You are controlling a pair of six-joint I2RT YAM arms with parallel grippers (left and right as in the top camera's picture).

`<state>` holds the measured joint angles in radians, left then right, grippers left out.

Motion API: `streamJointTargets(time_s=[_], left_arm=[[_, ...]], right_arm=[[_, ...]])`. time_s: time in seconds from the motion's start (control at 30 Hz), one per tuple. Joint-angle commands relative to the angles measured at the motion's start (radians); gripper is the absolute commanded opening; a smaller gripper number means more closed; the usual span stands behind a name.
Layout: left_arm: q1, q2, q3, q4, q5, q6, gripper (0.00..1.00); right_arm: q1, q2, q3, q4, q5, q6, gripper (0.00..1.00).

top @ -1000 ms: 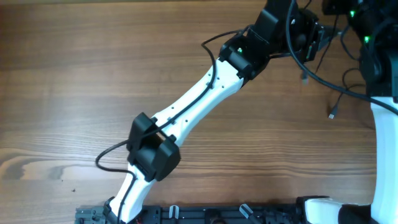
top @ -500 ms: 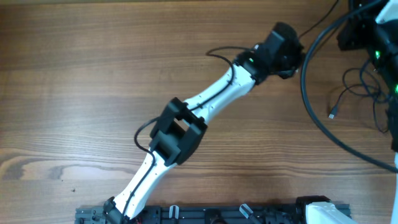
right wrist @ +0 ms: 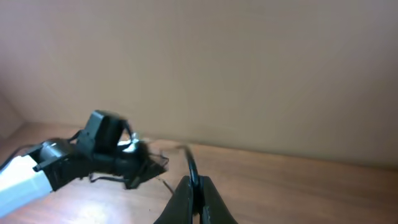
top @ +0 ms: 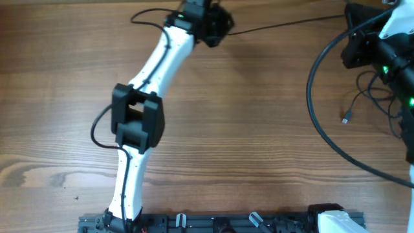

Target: Untangle cables

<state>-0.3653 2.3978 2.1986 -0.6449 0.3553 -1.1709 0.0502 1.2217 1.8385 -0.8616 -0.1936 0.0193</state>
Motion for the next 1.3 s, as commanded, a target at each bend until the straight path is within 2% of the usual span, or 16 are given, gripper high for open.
streamJointTargets(time_s=[0.0, 0.07, 0.13, 0.33, 0.43, 0.53, 0.77, 0.83, 0.93, 1.0, 1.1, 1.17, 1.27], left_arm=[[0.168, 0.031, -0.020, -0.097, -0.109, 0.118, 0.04], [0.211, 0.026, -0.020, -0.132, -0.104, 0.134, 0.04], [0.251, 0.011, -0.020, -0.148, -0.060, 0.196, 0.04], [0.288, -0.117, -0.020, -0.241, -0.058, 0.385, 0.04], [0.260, -0.218, -0.020, -0.310, -0.061, 0.489, 0.04], [0.210, -0.302, -0.020, -0.375, -0.069, 0.513, 0.04], [0.011, -0.478, -0.020, -0.509, -0.185, 0.607, 0.04], [-0.050, -0.505, -0.020, -0.539, -0.213, 0.618, 0.04], [-0.166, -0.532, -0.020, -0.591, -0.335, 0.618, 0.04], [-0.220, -0.534, -0.020, -0.610, -0.381, 0.618, 0.04], [-0.295, -0.534, -0.020, -0.633, -0.463, 0.618, 0.04], [-0.333, -0.534, -0.020, -0.647, -0.517, 0.618, 0.04], [-0.364, -0.534, -0.020, -0.678, -0.563, 0.618, 0.04]], right_arm=[[-0.006, -0.128, 0.039, 0.029, 0.008, 0.007, 0.04], [-0.006, -0.144, 0.039, 0.019, 0.008, 0.008, 0.04], [-0.006, -0.146, 0.039, 0.017, 0.008, 0.007, 0.04], [-0.006, -0.130, 0.039, 0.035, 0.038, -0.002, 0.04], [-0.006, -0.095, 0.039, 0.072, 0.165, -0.045, 0.04], [-0.006, -0.039, 0.039, 0.135, 0.318, -0.053, 0.04], [-0.037, 0.145, 0.039, 0.517, 0.534, -0.238, 0.04], [-0.091, 0.180, 0.039, 0.645, 0.533, -0.288, 0.04], [-0.197, 0.216, 0.039, 0.862, 0.504, -0.325, 0.05], [-0.268, 0.236, 0.039, 1.001, 0.406, -0.388, 0.07], [-0.388, 0.286, 0.039, 1.194, 0.132, -0.385, 0.08], [-0.449, 0.333, 0.039, 1.229, 0.047, -0.318, 0.08], [-0.505, 0.422, 0.039, 1.112, 0.034, -0.200, 0.05]])
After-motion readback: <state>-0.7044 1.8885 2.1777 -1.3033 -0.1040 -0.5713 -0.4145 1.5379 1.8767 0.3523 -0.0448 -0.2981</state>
